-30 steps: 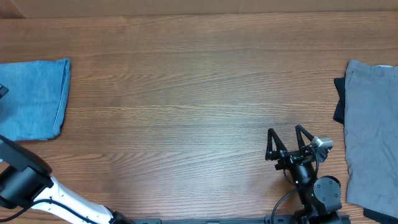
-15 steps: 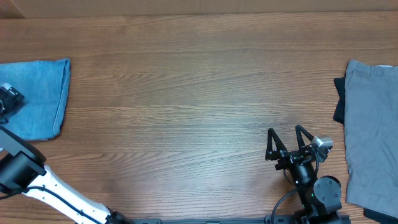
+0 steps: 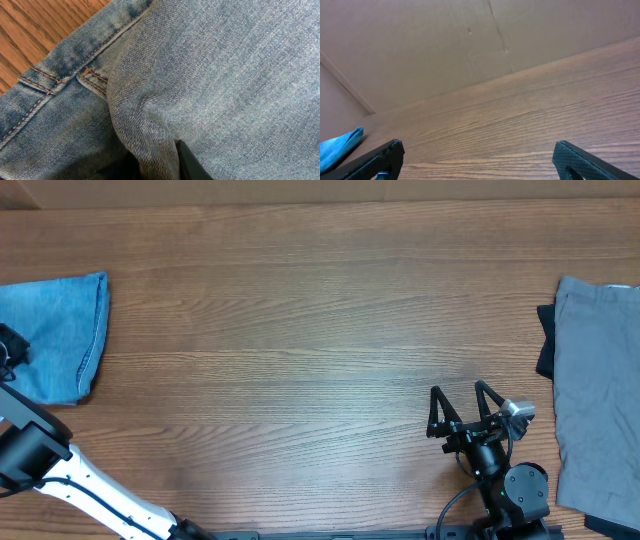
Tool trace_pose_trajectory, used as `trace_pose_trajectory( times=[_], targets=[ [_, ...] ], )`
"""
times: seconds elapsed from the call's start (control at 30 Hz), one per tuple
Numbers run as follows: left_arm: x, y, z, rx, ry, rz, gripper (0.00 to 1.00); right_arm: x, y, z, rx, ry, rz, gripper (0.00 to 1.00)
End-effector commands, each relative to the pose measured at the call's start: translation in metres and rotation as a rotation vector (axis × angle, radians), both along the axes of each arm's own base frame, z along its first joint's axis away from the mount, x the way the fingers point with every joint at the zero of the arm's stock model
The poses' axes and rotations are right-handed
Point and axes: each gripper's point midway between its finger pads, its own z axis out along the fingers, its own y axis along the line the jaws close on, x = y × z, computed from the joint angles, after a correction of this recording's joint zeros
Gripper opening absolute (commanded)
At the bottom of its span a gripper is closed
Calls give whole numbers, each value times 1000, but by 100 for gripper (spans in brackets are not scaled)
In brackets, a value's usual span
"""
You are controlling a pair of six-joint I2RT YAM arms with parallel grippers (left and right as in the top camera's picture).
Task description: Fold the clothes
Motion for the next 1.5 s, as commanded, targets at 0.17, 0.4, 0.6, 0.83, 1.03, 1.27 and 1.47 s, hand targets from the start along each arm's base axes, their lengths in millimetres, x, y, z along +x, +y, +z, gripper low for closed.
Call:
trace_pose_trajectory(
  times=[0.17,0.4,0.6,0.83,1.03,1.27,1.47],
  targets=[
    [9,-55,-52,-48,176,-109,17,0,-1,-1,-1,-8,-4,100],
    [20,-80,-55,-61,206,-173,13,0,-1,-1,-1,-8,-4,100],
    [15,-87,-58,-52,257,-204,12,0,-1,-1,-1,-8,-4,100],
    [13,-96,-60,-67,283,-213,10,0,-1,-1,-1,-8,-4,100],
    [19,-112,-61,-62,312,-250,10,0,-1,-1,-1,-8,-4,100],
    [11,-112,-62,-35,372,-243,9,0,-1,-1,-1,-8,-4,100],
    [9,-112,-62,-33,382,-242,21,0,-1,-1,-1,-8,-4,100]
  ],
)
